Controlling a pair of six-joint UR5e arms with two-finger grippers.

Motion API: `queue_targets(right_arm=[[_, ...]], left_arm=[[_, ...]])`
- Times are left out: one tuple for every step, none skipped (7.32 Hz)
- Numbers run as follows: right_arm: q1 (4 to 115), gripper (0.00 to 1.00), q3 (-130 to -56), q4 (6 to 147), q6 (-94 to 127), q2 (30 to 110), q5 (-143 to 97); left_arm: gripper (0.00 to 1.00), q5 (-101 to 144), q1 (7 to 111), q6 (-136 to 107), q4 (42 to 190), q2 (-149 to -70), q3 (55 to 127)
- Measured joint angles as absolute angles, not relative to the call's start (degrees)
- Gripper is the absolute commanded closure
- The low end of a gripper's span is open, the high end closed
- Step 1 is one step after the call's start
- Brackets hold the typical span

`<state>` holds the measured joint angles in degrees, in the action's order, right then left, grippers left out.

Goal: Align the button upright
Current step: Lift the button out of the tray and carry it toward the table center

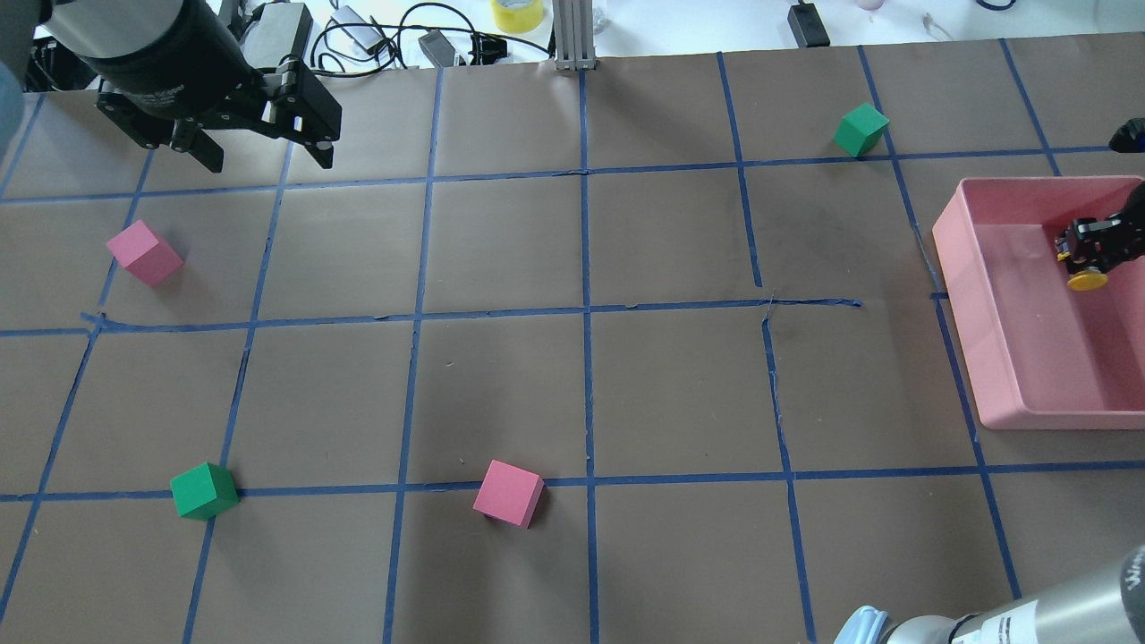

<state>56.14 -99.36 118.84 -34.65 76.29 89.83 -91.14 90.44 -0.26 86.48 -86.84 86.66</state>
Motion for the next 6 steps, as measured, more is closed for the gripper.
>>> queue_targets(right_arm=[[59.14, 1.0, -96.71, 114.34, -33.95, 77.55, 89.94], [63.38, 1.0, -94.39, 110.85, -31.69, 78.39, 90.09], [68.56, 1.0, -92.9, 108.86, -27.09, 78.75, 90.22], [74.23, 1.0, -92.26, 108.01, -20.61, 78.84, 90.29], [80.44, 1.0, -92.08, 107.76, -12.9, 78.78, 90.43], [86.96, 1.0, -92.13, 108.12, -4.78, 78.46, 90.53]], left_arm=[[0.0, -91.12, 90.44, -0.26, 86.48, -86.84, 86.66], [0.0, -91.08, 90.44, -0.26, 86.48, -86.84, 86.66], [0.0, -91.06, 90.43, -0.26, 86.48, -86.84, 86.66], [0.0, -91.06, 90.39, -0.26, 86.48, -86.84, 86.66], [0.0, -91.07, 90.38, -0.26, 86.48, -86.84, 86.66], [0.0, -91.09, 90.39, -0.26, 86.48, -86.84, 86.66]])
